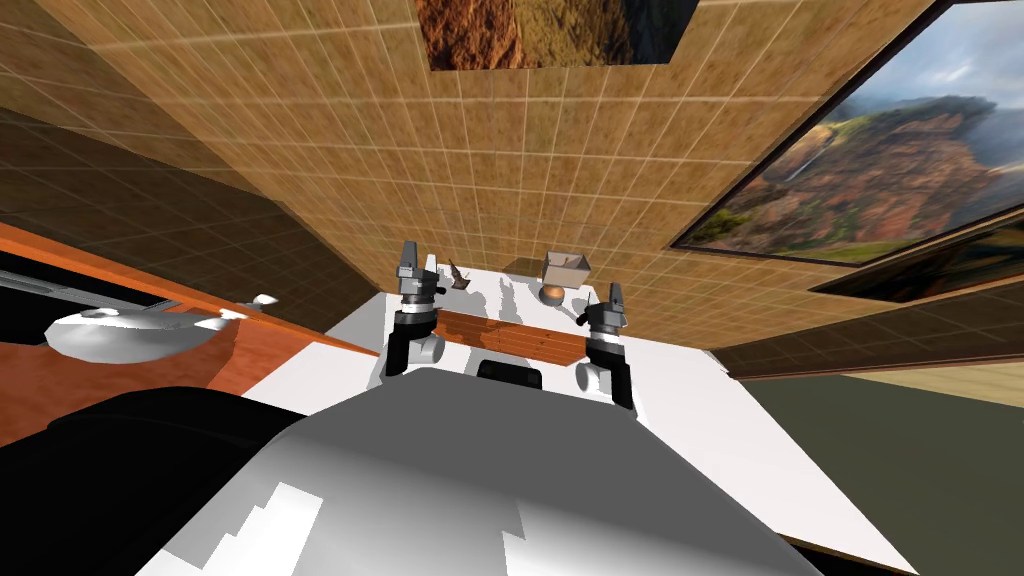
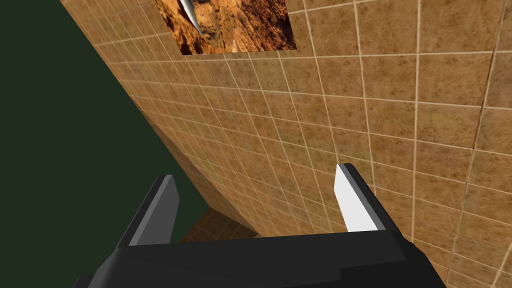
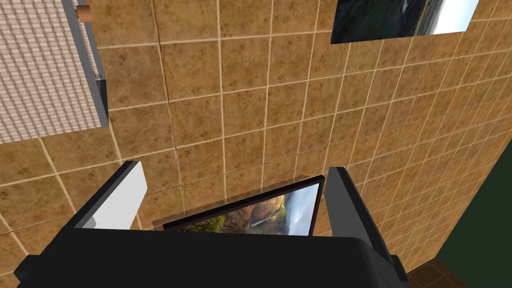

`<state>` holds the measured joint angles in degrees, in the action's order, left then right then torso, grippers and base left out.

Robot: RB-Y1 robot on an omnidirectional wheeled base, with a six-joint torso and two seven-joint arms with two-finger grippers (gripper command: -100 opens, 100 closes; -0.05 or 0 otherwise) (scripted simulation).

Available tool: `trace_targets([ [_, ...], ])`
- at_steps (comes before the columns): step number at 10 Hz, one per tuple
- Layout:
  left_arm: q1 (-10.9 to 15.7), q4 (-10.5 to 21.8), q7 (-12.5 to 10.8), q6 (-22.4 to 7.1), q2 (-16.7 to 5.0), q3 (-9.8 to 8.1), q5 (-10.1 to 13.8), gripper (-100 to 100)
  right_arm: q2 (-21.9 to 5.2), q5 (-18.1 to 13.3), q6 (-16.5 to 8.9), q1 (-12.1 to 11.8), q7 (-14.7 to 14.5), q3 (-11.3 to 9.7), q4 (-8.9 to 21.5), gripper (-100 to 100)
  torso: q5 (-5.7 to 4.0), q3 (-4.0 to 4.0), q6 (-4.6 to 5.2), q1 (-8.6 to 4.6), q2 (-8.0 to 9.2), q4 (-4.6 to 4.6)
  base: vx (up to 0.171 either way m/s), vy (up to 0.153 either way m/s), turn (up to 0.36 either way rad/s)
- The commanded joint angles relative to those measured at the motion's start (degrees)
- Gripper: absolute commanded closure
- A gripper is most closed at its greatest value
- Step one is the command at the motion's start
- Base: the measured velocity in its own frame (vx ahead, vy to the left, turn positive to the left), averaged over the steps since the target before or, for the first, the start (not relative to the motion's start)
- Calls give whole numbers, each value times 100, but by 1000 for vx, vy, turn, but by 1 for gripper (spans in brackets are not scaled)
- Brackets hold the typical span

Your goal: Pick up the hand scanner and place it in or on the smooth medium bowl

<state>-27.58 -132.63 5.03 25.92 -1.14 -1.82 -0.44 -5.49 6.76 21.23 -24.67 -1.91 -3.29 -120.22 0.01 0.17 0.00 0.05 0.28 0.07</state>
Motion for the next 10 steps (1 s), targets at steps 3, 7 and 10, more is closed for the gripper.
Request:
trace_targets([
  [3, 0, 0, 0, 0, 0, 0, 0, 0, -157, 192, 68, 184, -509, -87, 503, -100, 0, 1, 0, 3, 3, 0, -74, 17, -29],
  [7, 0, 0, 0, 0, 0, 0, 0, 0, -251, 386, 138, 392, -1057, -179, 1042, -100, -2, -3, 1, -7, -4, -1, -62, 3, -26],
  [10, 0, 0, 0, 0, 0, 0, 0, 0, -316, 591, 227, 625, -1553, -268, 1557, -100, 0, -4, 0, -1, -7, -1, -63, 8, -34],
])
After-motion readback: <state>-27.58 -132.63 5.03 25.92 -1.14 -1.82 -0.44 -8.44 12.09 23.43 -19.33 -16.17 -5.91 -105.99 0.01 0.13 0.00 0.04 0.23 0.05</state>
